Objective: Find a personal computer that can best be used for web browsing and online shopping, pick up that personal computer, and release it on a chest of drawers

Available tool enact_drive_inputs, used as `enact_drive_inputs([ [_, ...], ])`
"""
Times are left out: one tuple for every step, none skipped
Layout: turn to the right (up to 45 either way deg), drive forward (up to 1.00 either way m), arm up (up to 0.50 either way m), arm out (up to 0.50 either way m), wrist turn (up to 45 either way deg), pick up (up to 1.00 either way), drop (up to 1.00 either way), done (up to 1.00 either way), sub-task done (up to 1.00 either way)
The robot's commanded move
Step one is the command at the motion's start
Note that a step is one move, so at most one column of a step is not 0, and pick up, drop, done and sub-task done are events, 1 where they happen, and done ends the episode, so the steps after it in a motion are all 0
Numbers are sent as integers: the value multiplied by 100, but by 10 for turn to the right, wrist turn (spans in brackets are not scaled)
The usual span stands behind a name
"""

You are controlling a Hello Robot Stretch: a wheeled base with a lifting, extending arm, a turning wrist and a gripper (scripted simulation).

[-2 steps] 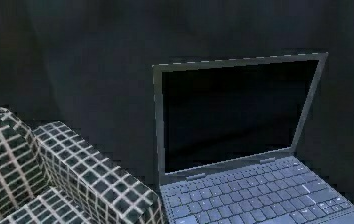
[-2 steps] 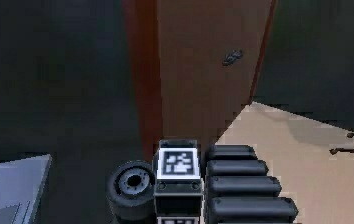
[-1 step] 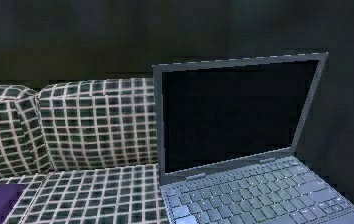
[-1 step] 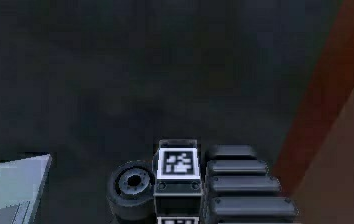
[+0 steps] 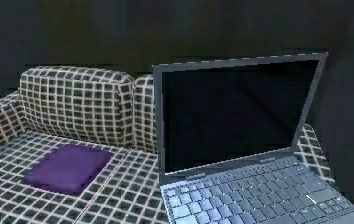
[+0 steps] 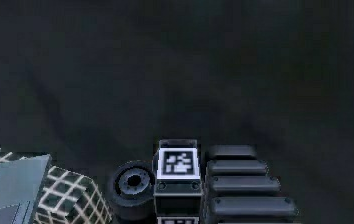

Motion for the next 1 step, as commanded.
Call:
enact_drive_inputs([
  [450, 0, 0, 0, 0, 0, 0, 0, 0],
])
